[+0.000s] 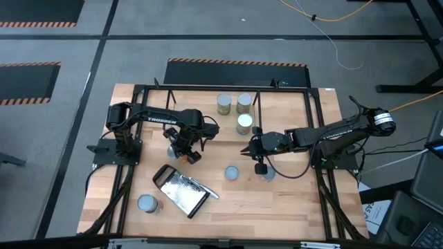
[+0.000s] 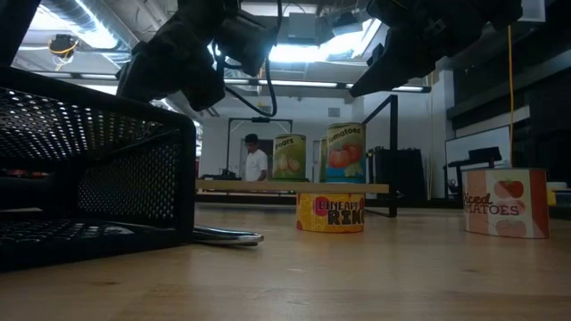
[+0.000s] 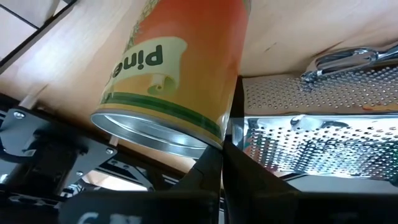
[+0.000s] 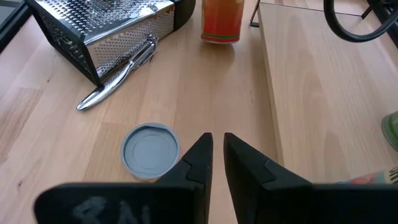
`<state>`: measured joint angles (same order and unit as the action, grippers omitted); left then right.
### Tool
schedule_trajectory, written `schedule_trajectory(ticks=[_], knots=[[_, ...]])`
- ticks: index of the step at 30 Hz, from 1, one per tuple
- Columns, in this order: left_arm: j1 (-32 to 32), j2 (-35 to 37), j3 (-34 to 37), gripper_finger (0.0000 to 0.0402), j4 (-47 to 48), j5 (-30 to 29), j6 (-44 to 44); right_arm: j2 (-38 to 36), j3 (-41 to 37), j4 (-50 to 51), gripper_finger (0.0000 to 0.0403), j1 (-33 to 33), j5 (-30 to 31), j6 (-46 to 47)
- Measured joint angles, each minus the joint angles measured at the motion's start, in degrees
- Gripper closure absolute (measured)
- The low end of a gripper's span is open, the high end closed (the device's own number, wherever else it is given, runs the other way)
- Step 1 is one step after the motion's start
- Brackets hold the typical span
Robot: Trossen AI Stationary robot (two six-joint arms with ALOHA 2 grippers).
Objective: Pick and place cans onto a shelf
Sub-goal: Put the canned pineapple on the shelf
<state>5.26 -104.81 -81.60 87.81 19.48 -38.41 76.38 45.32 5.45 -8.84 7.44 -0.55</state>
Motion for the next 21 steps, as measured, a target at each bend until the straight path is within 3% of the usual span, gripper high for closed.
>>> schedule_trajectory(ticks=[21], knots=[[-1.15, 0.02, 3.03, 0.0401, 1.87, -1.57, -0.16, 0.00, 0.00, 0.00, 0.0357, 0.00, 0.00, 0.02]])
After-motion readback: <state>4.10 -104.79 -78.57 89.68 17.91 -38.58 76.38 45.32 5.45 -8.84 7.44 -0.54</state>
